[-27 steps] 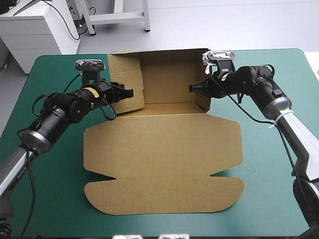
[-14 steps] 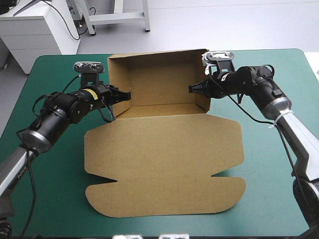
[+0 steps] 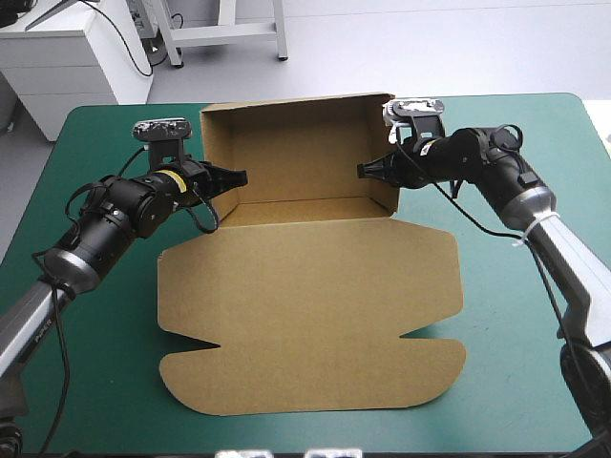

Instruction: Fold the box

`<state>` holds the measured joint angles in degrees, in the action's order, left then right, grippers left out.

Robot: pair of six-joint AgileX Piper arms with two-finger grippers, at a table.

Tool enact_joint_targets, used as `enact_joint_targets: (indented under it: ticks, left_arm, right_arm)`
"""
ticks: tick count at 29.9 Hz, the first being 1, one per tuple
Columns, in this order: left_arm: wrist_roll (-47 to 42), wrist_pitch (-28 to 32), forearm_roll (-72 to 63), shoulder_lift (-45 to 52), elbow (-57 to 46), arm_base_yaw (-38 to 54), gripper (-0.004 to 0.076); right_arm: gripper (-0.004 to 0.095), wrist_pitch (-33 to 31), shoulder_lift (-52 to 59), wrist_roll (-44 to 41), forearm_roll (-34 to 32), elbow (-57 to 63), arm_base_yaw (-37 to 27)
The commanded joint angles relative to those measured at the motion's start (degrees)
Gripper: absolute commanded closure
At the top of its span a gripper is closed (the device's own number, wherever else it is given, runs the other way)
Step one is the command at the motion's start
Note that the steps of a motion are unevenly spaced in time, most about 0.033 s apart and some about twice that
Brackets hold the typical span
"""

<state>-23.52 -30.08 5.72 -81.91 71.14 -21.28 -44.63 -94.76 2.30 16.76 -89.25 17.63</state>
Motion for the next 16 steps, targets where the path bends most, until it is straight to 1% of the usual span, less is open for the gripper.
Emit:
enact_joint_targets:
  ticks: [1, 3, 5, 8, 9, 10, 12, 13, 14, 16]
  left_arm:
    - [-0.74, 3.60, -1.12, 0.87, 1.27, 0.44, 0.0727]
    - [-0.72, 3.60, -1.62, 0.87, 1.27, 0.44, 0.0689]
    - [-0.59, 3.60, -2.03, 0.87, 1.27, 0.44, 0.0618]
    - [-0.06, 3.60, -3.59, 0.87, 1.27, 0.44, 0.0465]
    - [-0.06, 3.60, -4.04, 0.87, 1.27, 0.44, 0.0422]
    - [0.12, 3.48, -4.38, 0.87, 1.27, 0.44, 0.0400]
    - [0.10, 3.04, -4.36, 0.87, 1.27, 0.44, 0.0420]
    - [0.27, 2.76, -4.36, 0.87, 1.27, 0.44, 0.0454]
    - [1.00, 2.48, -4.36, 0.79, 1.27, 0.44, 0.0505]
    - [1.39, 2.36, -4.24, 0.79, 1.27, 0.44, 0.0640]
  right_arm:
    - [0.0922, 2.60, 3.66, 1.50, 7.67, -2.44, 0.07]
    - [0.0922, 1.87, 3.66, 2.09, 7.67, -2.44, 0.07]
    - [0.0922, 1.63, 3.66, 2.75, 7.67, -2.44, 0.07]
    - [0.0922, 0.72, 3.66, 3.44, 7.67, -2.44, 0.07]
    - [0.0922, 0.39, 3.66, 4.13, 7.67, -2.44, 0.07]
    - [0.0922, -0.07, 3.66, 4.49, 7.67, -2.44, 0.07]
    - [0.0922, -1.21, 3.66, 4.90, 7.37, -2.44, 0.07]
    - [0.0922, -1.80, 3.66, 4.90, 6.76, -2.44, 0.07]
    - [0.0922, -2.41, 3.66, 4.90, 6.18, -2.44, 0.07]
    - [0.0922, -3.06, 3.51, 4.90, 4.75, -2.44, 0.07]
